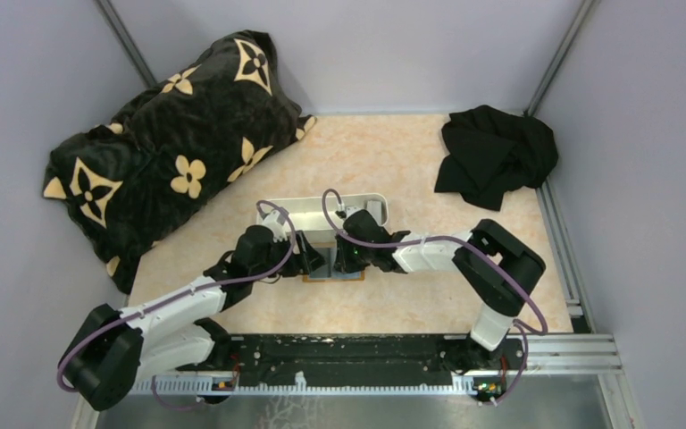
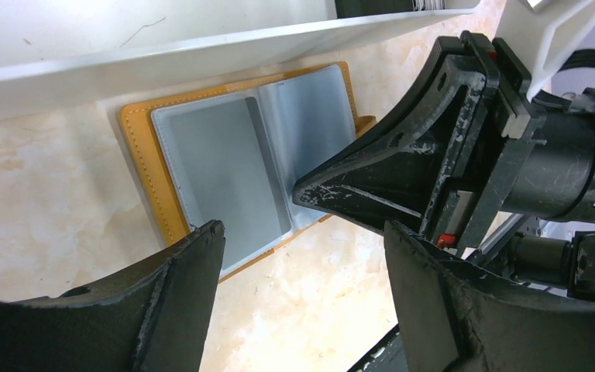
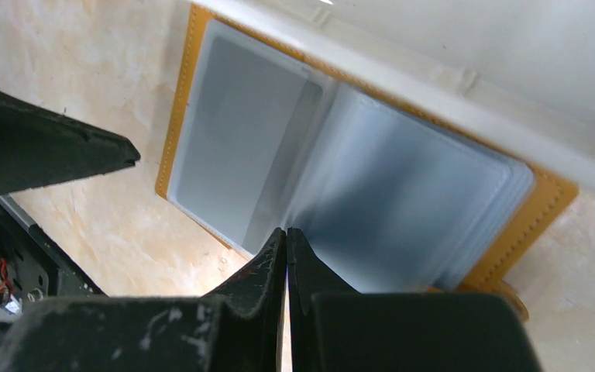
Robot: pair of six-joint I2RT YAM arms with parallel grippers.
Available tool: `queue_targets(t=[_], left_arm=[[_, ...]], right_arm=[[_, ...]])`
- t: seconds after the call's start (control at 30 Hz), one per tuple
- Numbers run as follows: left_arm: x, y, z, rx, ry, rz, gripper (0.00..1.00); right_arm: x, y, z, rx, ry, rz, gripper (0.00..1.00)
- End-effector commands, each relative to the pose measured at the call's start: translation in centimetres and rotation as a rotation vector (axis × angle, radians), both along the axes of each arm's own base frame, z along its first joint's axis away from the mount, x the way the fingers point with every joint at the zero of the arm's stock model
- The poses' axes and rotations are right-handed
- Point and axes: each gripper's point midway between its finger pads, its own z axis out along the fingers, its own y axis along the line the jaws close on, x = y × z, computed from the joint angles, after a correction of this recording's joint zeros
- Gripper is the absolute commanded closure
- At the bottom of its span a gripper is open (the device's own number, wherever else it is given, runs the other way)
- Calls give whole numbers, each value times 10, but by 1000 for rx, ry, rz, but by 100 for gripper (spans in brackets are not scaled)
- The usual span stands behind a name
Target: Take the credit cards out of the card holder
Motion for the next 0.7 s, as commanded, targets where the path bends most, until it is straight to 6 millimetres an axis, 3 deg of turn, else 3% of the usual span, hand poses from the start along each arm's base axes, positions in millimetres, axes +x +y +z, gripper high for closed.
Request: queue_targets(t=[0.0,0.27,0.67], left_arm=[[11,-12,18,-54,-44,-12,19],[7,-18,-1,-84,41,-11,19],[10,-11,-3,-46,36,22,19]], right_arm=[[-11,-24,-12,-55,7,-26,97],[-14,-25,-8,-30,5,-23,97],[-15,-23,-8,-20,11,-14,97]])
